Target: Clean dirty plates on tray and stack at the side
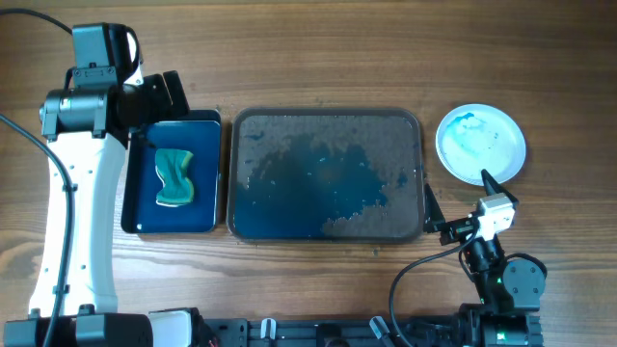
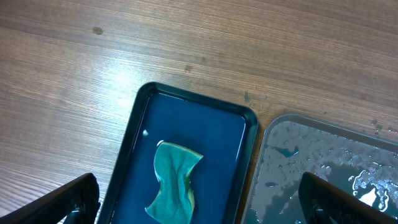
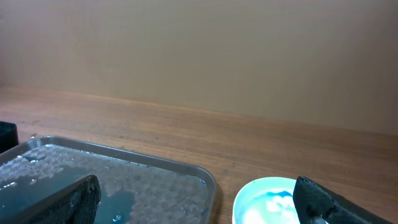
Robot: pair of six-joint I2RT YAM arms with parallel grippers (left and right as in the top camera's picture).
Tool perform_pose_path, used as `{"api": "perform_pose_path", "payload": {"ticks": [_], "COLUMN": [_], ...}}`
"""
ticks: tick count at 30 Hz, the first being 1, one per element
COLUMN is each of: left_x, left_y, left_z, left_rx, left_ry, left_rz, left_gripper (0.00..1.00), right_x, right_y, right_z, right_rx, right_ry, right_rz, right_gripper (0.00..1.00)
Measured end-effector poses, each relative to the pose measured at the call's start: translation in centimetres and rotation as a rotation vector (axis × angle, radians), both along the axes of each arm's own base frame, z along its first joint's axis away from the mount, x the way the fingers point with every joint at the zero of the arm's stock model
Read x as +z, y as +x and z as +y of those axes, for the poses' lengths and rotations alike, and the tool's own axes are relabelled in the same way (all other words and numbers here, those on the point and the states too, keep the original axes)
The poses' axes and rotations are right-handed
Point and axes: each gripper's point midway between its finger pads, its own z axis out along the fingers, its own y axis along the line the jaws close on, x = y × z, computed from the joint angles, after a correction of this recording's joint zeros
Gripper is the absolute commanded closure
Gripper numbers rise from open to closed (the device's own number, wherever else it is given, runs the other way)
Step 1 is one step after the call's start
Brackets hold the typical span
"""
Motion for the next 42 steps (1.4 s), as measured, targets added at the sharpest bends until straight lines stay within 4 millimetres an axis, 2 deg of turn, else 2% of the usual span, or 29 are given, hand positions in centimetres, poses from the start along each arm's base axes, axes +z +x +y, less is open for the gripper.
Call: {"api": "perform_pose_path", "payload": {"ticks": [17, 18, 20, 22, 23, 24, 25, 26, 28, 29, 31, 32, 34, 36, 42], "left_x": [0.2, 0.8, 3.7, 9.4, 11.6, 12.2, 11.5, 9.3, 7.2, 5.3, 4.3, 4.0, 1.4, -0.7, -3.3], "left_y": [0.0, -0.2, -0.3, -0.4, -2.1, -3.0, -4.2, -5.9, -7.9, -9.6, -11.4, -11.5, -12.9, -13.2, -13.3], "left_z": [0.0, -0.1, -0.6, -1.6, -2.5, -2.9, -3.2, -3.5, -3.7, -3.8, -4.0, -4.0, -4.0, -3.8, -3.2], "left_rx": [0.0, -0.001, -0.019, -0.066, -0.106, -0.129, -0.142, -0.151, -0.16, -0.16, -0.167, -0.167, -0.165, -0.15, -0.117], "left_ry": [0.0, 0.0, -0.016, -0.04, -0.053, -0.054, -0.054, -0.061, -0.06, -0.059, -0.053, -0.053, -0.046, -0.039, -0.023], "left_rz": [-0.009, -0.03, -0.17, -0.482, -0.642, -0.757, -0.811, -0.834, -0.903, -0.935, -1.021, -1.024, -1.061, -1.06, -1.055], "left_gripper": [0.0, 0.0, 0.0, 0.0, 0.0, 0.0, 0.0, 0.0, 0.0, 0.0, 0.0, 0.0, 0.0, 0.0, 0.0], "right_x": [0.0, 0.0, 0.0, 0.0, 0.0, 0.0, 0.0, 0.0, 0.0, 0.0, 0.0, -0.1, 0.0, -0.1, 0.0], "right_y": [0.0, 0.0, 0.0, 0.0, 0.0, 0.0, 0.0, 0.0, 0.0, 0.0, 0.0, 0.0, 0.0, 0.0, 0.0], "right_z": [0.0, 0.0, 0.0, 0.0, 0.0, 0.0, 0.0, 0.0, 0.0, 0.0, 0.0, 0.0, 0.0, 0.0, 0.0], "right_rx": [0.0, 0.0, 0.0, 0.0, 0.0, 0.0, 0.0, 0.0, 0.0, 0.0, 0.0, 0.0, 0.0, 0.0, 0.0], "right_ry": [0.003, 0.003, 0.003, 0.003, 0.003, 0.003, 0.004, 0.005, 0.007, 0.007, 0.007, 0.007, 0.007, 0.007, 0.007], "right_rz": [0.001, 0.0, 0.0, 0.001, 0.0, 0.0, 0.002, 0.002, 0.003, 0.003, 0.003, 0.004, 0.003, 0.004, 0.004], "right_gripper": [0.0, 0.0, 0.0, 0.0, 0.0, 0.0, 0.0, 0.0, 0.0, 0.0, 0.0, 0.0, 0.0, 0.0, 0.0]}}
